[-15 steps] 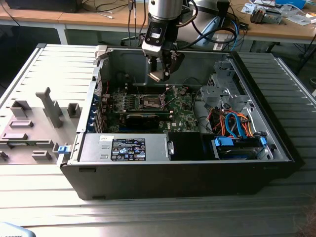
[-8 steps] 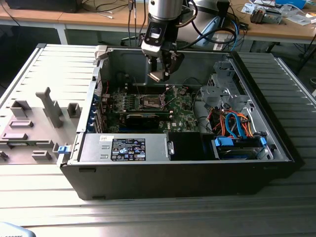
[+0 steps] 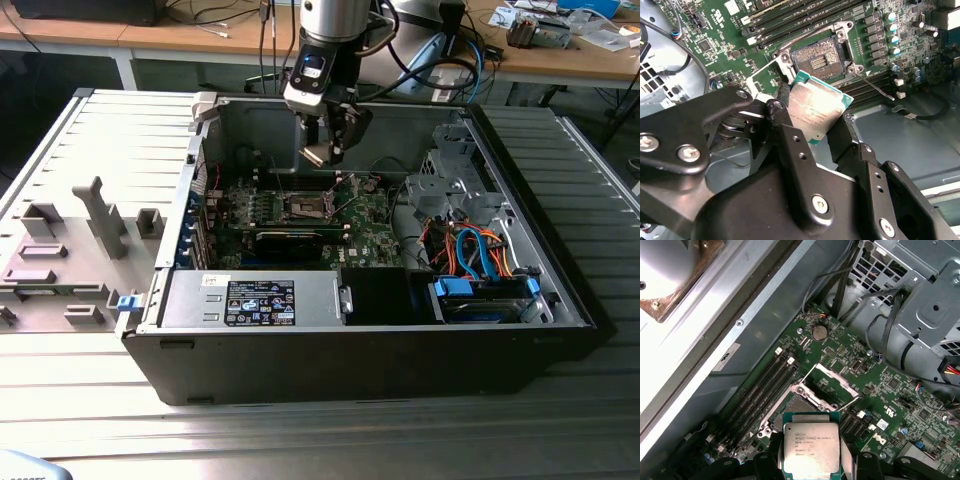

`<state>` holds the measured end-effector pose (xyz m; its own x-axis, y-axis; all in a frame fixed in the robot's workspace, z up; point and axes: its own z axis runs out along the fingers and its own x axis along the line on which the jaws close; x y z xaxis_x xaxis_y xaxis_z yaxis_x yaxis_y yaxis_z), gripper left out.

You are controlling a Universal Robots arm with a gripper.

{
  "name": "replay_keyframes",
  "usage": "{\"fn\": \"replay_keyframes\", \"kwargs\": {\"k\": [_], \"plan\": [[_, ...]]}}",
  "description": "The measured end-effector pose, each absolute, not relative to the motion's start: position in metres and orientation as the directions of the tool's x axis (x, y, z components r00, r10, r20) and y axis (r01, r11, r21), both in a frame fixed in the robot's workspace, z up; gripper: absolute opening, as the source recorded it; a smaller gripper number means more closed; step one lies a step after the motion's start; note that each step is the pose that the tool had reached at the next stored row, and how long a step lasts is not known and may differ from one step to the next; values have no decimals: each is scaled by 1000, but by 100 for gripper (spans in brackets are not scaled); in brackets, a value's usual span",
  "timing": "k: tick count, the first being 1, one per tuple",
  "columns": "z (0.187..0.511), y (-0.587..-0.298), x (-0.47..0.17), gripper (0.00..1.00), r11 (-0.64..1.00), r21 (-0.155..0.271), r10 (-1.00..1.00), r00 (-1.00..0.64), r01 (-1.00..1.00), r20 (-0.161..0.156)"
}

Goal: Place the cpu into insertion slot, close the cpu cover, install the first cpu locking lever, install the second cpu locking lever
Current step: 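Place the cpu into insertion slot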

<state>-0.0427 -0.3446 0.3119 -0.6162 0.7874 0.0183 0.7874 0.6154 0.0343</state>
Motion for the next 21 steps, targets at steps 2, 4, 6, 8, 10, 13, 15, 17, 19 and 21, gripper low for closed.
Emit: {"fn": "replay_keyframes", "kwargs": {"k": [2,4,6,8,10,13,15,17,19,21], "plan": [[312,-345,-43,55,608,34,793,-609,793,18],[312,-345,-43,55,602,34,798,-603,798,18],[311,-345,-43,55,596,34,802,-597,802,18],[311,-345,-43,55,577,34,816,-578,816,18],[310,-345,-43,55,553,34,833,-553,833,18],[310,-345,-43,55,536,34,844,-537,844,18],[310,-345,-43,55,532,34,846,-533,846,18],[309,-345,-43,55,529,34,848,-529,848,18],[309,-345,-43,55,523,34,852,-524,852,18],[309,-345,-43,55,520,34,854,-521,854,18]]}}
